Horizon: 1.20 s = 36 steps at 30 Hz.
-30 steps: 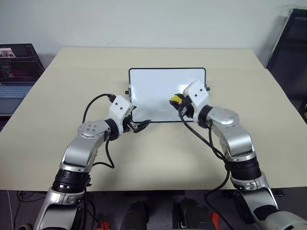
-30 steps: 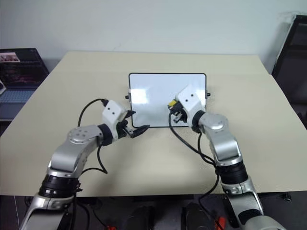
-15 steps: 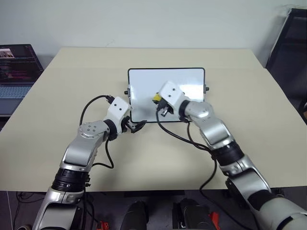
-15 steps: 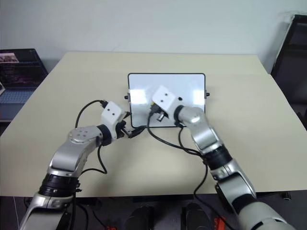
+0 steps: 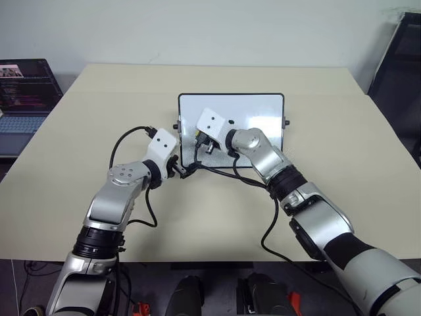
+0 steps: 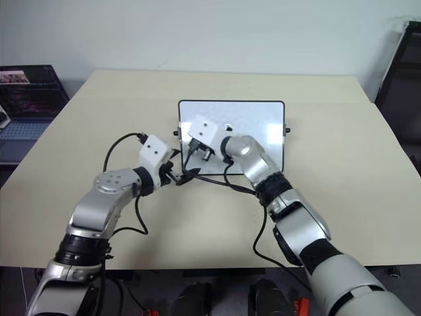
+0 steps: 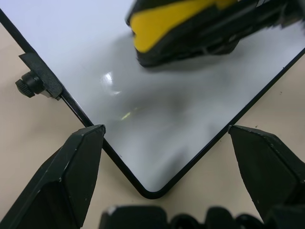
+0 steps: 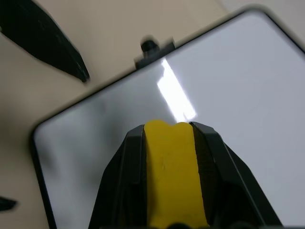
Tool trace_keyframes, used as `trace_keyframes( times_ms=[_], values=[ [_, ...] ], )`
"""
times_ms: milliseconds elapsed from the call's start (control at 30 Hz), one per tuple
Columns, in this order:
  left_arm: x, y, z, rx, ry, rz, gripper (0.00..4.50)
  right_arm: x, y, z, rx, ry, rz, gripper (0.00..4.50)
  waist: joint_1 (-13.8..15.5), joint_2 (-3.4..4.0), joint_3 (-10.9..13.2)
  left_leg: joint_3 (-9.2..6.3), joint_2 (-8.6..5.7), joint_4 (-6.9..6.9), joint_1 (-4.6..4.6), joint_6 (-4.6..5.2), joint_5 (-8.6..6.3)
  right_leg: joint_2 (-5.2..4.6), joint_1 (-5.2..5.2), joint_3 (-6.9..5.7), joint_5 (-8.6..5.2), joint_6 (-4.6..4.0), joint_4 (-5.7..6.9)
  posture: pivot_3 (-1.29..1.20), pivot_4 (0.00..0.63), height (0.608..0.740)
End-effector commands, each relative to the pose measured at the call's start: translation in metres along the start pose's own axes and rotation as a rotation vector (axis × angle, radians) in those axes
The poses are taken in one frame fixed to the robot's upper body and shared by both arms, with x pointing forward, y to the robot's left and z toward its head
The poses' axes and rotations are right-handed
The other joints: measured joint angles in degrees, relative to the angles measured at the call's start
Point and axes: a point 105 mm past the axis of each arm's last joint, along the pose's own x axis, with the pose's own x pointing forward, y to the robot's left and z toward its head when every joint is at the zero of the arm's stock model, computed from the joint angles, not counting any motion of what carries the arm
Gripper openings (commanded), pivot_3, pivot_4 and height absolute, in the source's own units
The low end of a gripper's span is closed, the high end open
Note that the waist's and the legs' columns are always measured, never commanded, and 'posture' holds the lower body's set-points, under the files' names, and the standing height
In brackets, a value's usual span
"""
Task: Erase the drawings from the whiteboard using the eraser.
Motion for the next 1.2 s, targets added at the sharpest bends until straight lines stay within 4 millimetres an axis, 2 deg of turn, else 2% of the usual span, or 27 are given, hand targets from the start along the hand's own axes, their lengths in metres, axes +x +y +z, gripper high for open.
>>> trace_keyframes(
  times_ms=[33, 367, 500, 600, 667, 767, 867, 1067, 1200],
  values=[
    [0.000, 0.003, 0.018, 0.040, -0.055, 0.005, 4.50, -0.002, -0.013, -0.002, -0.059, 0.016, -0.041, 1.01, -0.04, 0.00, 0.00, 0.01, 0.00, 0.00, 0.02, 0.00, 0.00, 0.00, 0.00, 0.01, 0.00, 0.00, 0.03, 0.00, 0.150, 0.740],
    [0.000, 0.001, 0.020, 0.039, -0.061, -0.005, 4.50, -0.017, -0.025, -0.036, -0.040, 0.096, -0.067, 1.01, 0.23, 0.00, 0.00, -0.15, -0.03, 0.32, 0.16, 0.00, 0.02, 0.00, 0.24, -0.02, 0.00, 0.00, 0.30, 0.00, 0.150, 0.740],
    [0.000, 0.000, 0.022, 0.038, -0.064, -0.010, 4.50, -0.023, -0.029, -0.038, -0.042, 0.090, -0.072, 1.01, 0.29, 0.00, 0.00, -0.15, -0.05, 0.33, 0.44, 0.01, 0.02, 0.01, 0.50, -0.02, 0.00, 0.01, 0.30, 0.00, 0.150, 0.740],
    [0.001, -0.002, 0.023, 0.037, -0.066, -0.017, 4.50, -0.026, -0.031, -0.030, -0.042, 0.051, -0.074, 1.01, 0.20, 0.00, 0.00, -0.11, -0.03, 0.33, 0.47, 0.01, 0.02, 0.03, 0.51, -0.02, 0.00, 0.01, 0.32, 0.00, 0.150, 0.740],
    [0.002, -0.003, 0.025, 0.037, -0.071, -0.023, 4.50, -0.030, -0.033, -0.014, 0.008, -0.020, -0.088, 1.01, 0.14, 0.00, 0.00, -0.10, -0.01, 0.33, 0.47, 0.01, 0.02, 0.04, 0.50, -0.01, 0.00, 0.01, 0.32, 0.00, 0.150, 0.740],
    [0.003, -0.009, 0.032, 0.033, -0.103, -0.057, 4.50, -0.051, -0.043, 0.020, 0.130, -0.171, -0.131, 1.01, 0.20, 0.00, 0.00, -0.15, 0.00, 0.30, 0.34, 0.01, 0.01, 0.03, 0.41, 0.00, 0.00, 0.01, 0.27, 0.00, 0.150, 0.740],
    [0.001, -0.018, 0.041, 0.041, -0.146, -0.114, 4.50, -0.077, -0.047, 0.026, 0.214, -0.220, -0.175, 1.01, 0.31, 0.00, 0.00, -0.25, 0.00, 0.31, -0.02, 0.00, 0.01, 0.02, 0.15, 0.00, 0.00, 0.01, 0.23, 0.00, 0.150, 0.740],
    [0.001, -0.039, 0.058, 0.111, -0.214, -0.240, 4.50, -0.134, -0.036, -0.021, 0.371, -0.103, -0.335, 1.01, 1.38, -0.01, -0.01, -0.28, -0.02, 0.28, -0.04, 0.00, 0.00, 0.00, 0.18, 0.01, -0.01, 0.01, 0.12, 0.00, 0.150, 0.740],
    [0.002, -0.064, 0.062, 0.159, -0.244, -0.393, 4.50, -0.167, -0.034, -0.060, 0.518, 0.000, -0.502, 1.01, 1.36, -0.01, -0.01, -0.17, -0.06, 0.31, 0.00, 0.01, 0.01, 0.01, 0.20, 0.03, -0.01, 0.01, 0.16, 0.00, 0.150, 0.740]
  ],
)
